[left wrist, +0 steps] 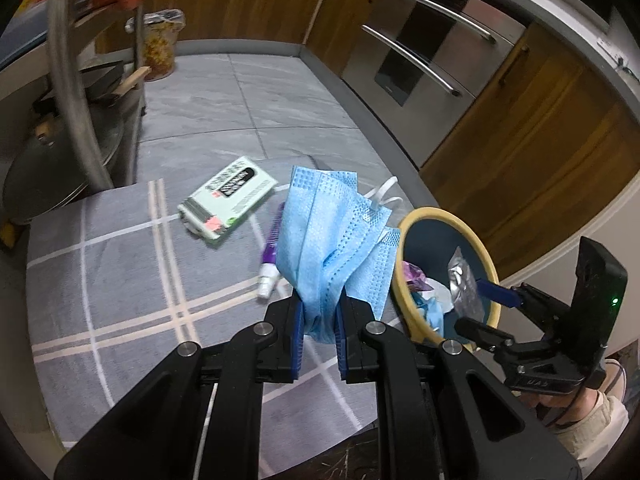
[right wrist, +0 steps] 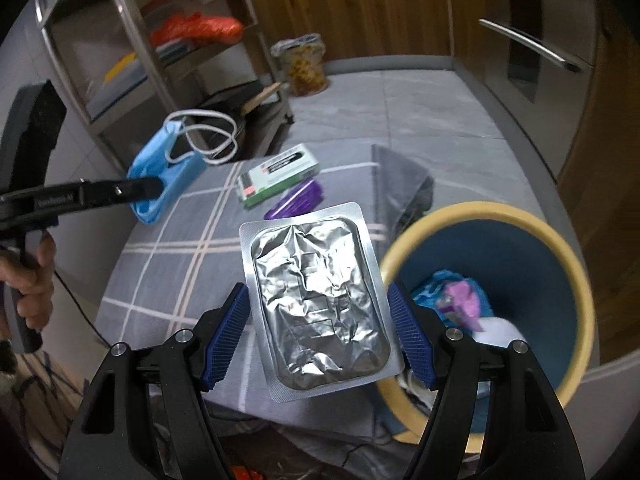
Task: Collect trash
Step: 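Carry the blue mask and blister pack over the teal bin with both grippers, then open both grippers to drop the mask and blister pack into the bin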
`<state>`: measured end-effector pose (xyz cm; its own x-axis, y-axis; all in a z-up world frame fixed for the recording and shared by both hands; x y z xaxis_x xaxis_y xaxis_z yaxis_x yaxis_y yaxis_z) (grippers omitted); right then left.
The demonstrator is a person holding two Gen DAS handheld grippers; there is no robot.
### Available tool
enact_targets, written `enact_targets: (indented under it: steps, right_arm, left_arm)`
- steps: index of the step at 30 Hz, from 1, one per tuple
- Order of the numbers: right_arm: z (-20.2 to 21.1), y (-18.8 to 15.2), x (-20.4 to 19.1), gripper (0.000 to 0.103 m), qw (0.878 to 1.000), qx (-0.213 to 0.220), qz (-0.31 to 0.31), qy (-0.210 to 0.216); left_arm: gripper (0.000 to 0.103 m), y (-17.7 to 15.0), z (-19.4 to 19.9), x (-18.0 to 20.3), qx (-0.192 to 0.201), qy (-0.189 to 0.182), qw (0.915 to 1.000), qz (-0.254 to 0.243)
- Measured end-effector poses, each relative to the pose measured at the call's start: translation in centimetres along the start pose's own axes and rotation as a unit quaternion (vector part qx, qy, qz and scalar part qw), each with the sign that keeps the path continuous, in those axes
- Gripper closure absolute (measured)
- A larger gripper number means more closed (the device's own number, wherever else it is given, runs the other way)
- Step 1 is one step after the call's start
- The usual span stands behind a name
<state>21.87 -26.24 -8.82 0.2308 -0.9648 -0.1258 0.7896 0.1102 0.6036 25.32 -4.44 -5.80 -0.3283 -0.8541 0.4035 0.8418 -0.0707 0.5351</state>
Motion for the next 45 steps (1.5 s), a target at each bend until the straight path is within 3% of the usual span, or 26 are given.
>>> enact_targets:
  steps: [18, 45]
  right_arm:
    - [1.9, -2.2, 9.2, 0.031, 0.995, 0.016, -0.083, -0.045]
    - [-0.7, -3.9, 12.8, 0.031, 0.989, -0.018, -0.127, -0.081]
  left_arm:
    - [0.091, 1.0, -8.6, 9.4, -0.053, -0.024, 0.9957, -0.072]
    - [0.088, -1.0, -17.2, 15.1, -0.125, -0.008, 0.9825, -0.138]
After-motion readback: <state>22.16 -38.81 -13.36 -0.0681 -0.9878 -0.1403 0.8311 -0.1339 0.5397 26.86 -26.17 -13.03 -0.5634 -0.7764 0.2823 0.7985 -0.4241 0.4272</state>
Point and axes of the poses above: each gripper's, at about its wrist camera, not at the fingertips, and z roughly against the way its jaws point, x to its right, y to its top, the point moved 4 cm from there along -z, roughly the way its jaws point, and after that the axes turned 7 degrees about -y, right-handed, at the moved point
